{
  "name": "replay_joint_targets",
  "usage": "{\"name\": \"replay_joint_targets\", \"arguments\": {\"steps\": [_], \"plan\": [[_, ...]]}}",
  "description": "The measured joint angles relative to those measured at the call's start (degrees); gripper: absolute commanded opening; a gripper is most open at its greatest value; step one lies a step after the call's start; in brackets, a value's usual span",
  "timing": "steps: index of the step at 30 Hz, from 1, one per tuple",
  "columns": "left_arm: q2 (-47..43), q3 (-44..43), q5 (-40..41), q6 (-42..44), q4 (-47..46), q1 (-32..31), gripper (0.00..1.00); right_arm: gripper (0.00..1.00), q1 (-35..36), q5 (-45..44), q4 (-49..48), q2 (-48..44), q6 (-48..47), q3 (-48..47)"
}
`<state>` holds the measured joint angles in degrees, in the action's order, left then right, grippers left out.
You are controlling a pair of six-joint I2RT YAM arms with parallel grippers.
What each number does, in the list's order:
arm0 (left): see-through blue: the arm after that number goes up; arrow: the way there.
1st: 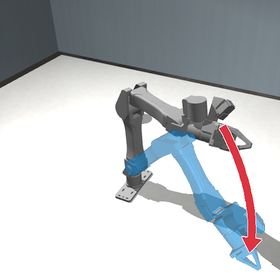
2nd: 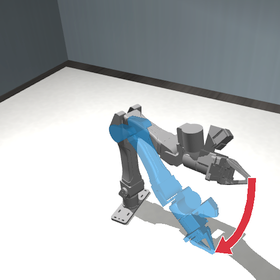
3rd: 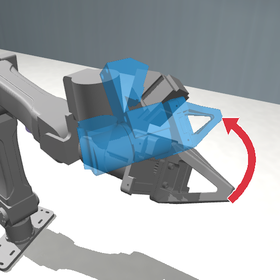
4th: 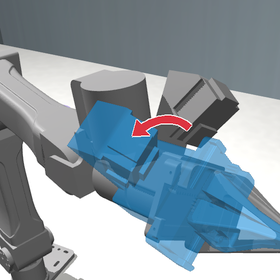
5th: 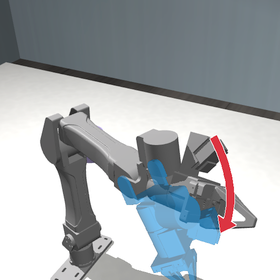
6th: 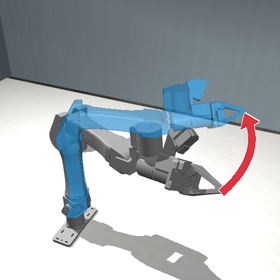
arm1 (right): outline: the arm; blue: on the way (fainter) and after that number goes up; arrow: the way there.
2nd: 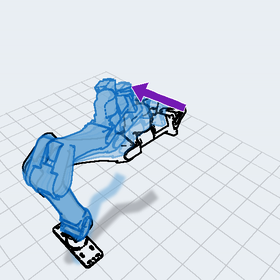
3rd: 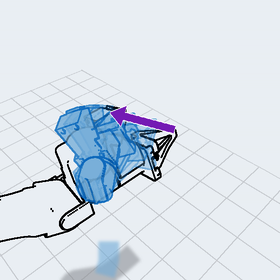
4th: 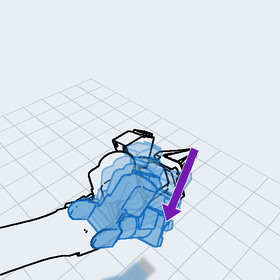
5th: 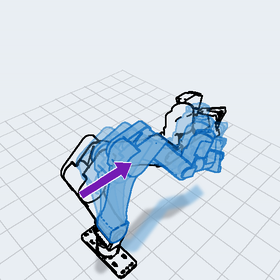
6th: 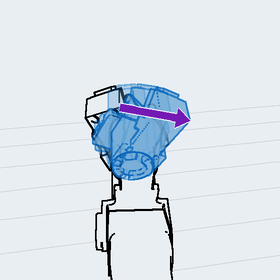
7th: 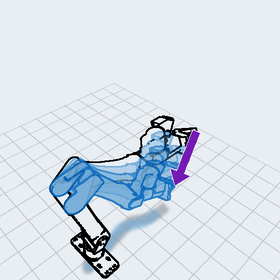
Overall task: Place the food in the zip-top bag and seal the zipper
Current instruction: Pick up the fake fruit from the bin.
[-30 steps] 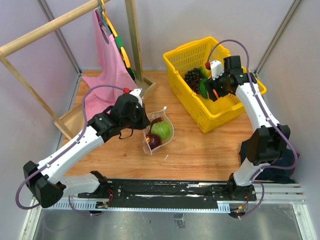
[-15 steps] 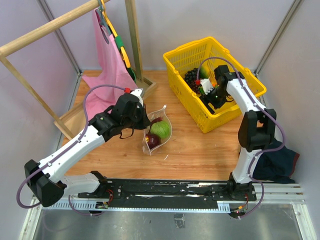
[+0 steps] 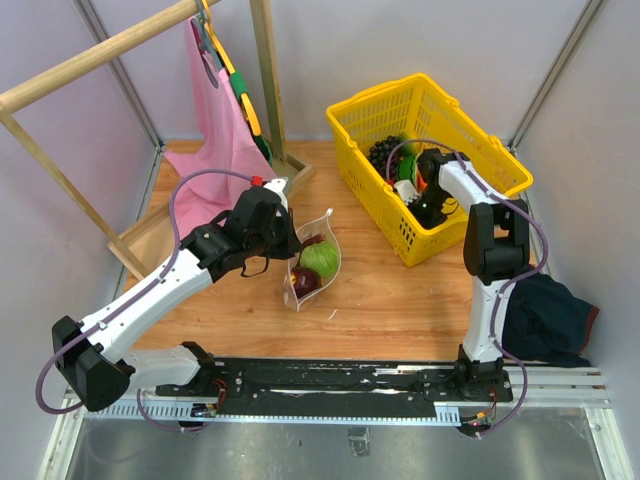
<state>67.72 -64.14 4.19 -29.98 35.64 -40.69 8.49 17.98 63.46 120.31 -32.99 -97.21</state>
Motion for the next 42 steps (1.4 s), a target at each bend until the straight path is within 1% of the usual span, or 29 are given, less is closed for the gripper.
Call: {"name": "replay_joint_targets", "arguments": {"steps": [2, 5, 7, 11, 14, 17, 20, 26, 31, 33, 42], "plan": [[0.1, 0.0, 0.0, 0.0, 0.0, 0.0, 0.0, 0.78, 0.0, -0.1, 0.3, 1.6, 0.1, -0.5], [0.1, 0.0, 0.0, 0.0, 0.0, 0.0, 0.0, 0.83, 0.0, 0.0, 0.6, 3.4, 0.3, -1.7], [0.1, 0.0, 0.0, 0.0, 0.0, 0.0, 0.0, 0.84, 0.0, 0.0, 1.2, 4.5, 0.6, -2.8], [0.2, 0.0, 0.0, 0.0, 0.0, 0.0, 0.0, 0.83, 0.0, 1.0, 0.9, 4.7, 0.7, -3.6], [0.2, 0.0, 0.0, 0.0, 0.0, 0.0, 0.0, 0.8, 0.1, 1.6, 0.5, 4.8, 0.7, -3.6], [0.2, 0.0, 0.0, 0.0, 0.0, 0.0, 0.0, 0.71, 0.0, 1.7, 0.1, 4.8, 1.0, -3.6], [0.2, 0.0, 0.0, 0.0, 0.0, 0.0, 0.0, 0.55, 0.1, 2.1, -0.6, 4.9, 1.6, -3.6], [0.2, 0.2, 0.1, 0.0, -0.1, 0.0, 0.0, 0.38, 0.0, 3.0, -2.3, 4.7, 3.7, -3.6], [0.0, 0.3, 0.1, 0.0, -0.3, 0.0, 0.0, 0.21, 0.0, 3.0, -4.1, 3.3, 6.1, -3.6], [-0.2, 0.3, 0.1, 0.0, -0.4, 0.0, 0.0, 0.16, 0.0, 3.0, -4.8, 2.0, 7.5, -3.6], [-1.6, 1.2, 0.3, 0.0, -0.8, 0.0, 0.0, 0.04, 0.0, 1.6, -7.1, -4.7, 13.9, -3.6]]}}
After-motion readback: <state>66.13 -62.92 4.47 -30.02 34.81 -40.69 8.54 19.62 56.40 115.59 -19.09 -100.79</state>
